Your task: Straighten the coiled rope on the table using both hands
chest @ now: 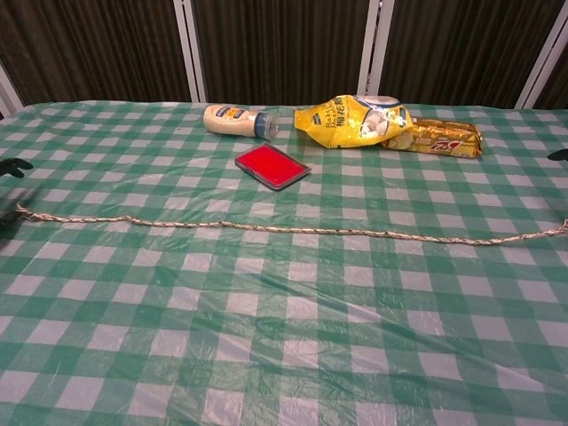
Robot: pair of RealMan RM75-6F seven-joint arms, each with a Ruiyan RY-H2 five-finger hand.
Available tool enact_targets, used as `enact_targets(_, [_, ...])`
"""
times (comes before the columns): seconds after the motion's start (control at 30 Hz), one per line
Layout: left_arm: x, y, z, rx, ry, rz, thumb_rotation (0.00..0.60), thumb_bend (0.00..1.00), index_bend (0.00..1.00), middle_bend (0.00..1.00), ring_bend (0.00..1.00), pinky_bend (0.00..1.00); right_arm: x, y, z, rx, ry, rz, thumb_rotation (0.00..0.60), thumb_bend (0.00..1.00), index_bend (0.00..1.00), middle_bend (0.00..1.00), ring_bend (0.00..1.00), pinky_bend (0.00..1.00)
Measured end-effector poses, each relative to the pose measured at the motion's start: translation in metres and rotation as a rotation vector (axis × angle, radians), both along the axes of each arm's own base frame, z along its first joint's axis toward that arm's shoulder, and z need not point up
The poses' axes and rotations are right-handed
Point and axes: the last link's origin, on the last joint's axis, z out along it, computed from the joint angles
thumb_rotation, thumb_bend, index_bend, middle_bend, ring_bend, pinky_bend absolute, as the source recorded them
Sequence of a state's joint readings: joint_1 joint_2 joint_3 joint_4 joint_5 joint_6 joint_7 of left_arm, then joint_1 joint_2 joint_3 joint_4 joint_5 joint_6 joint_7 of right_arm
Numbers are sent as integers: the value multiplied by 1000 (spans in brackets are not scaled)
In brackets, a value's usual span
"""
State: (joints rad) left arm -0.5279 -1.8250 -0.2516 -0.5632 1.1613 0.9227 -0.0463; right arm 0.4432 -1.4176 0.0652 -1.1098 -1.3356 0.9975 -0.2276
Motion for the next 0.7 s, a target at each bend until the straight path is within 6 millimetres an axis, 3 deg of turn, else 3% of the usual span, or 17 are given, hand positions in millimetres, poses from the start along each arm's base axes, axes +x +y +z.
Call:
enact_targets(0.13, [0,-1,1,1,-5,-3,600,474,0,48,2,56,0,0,1,4,0,-12,600,484,8,0,0,0])
enact_targets(0.43, [1,-14,10,3,-64,-37,600,439,0,0,0,54,-3,8,13,18,6,-84,600,333,0,0,0,0])
enact_targets(0.7, [20,-31,20,-28,-167,-97,600,424,0,0,0,53,2,16,19,14,-15,-75,600,312,0,0,0,0])
